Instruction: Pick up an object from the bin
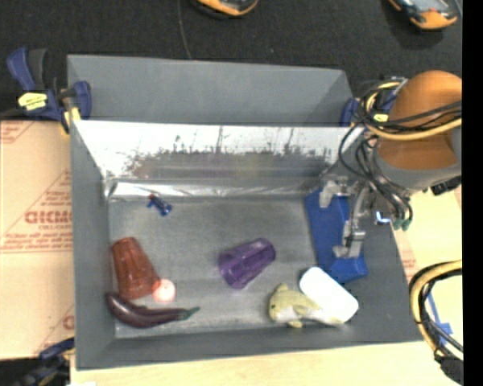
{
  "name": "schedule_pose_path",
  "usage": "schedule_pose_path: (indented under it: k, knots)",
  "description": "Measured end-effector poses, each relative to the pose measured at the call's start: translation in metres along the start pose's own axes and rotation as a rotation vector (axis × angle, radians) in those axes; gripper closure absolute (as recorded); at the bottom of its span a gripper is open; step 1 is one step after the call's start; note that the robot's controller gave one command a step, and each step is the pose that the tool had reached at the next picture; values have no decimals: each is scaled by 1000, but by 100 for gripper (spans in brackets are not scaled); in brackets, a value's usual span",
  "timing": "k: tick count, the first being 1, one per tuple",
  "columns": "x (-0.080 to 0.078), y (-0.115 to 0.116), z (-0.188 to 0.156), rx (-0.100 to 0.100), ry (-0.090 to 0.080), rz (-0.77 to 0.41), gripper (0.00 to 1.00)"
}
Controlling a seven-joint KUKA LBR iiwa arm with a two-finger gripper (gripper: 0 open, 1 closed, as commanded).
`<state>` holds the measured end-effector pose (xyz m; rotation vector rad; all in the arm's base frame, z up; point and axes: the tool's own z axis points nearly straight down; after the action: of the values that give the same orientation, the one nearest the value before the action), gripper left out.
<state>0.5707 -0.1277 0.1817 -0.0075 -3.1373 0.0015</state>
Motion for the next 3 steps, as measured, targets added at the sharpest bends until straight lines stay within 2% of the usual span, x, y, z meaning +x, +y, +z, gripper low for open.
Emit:
schedule_pose_path:
  k: [1, 2, 3]
  knots:
    - [-2, 0, -4, 2, -8, -4, 0]
    - [-1, 52, 64, 3, -10, -138, 0]
    - [11, 71, 46, 4, -14, -167, 0]
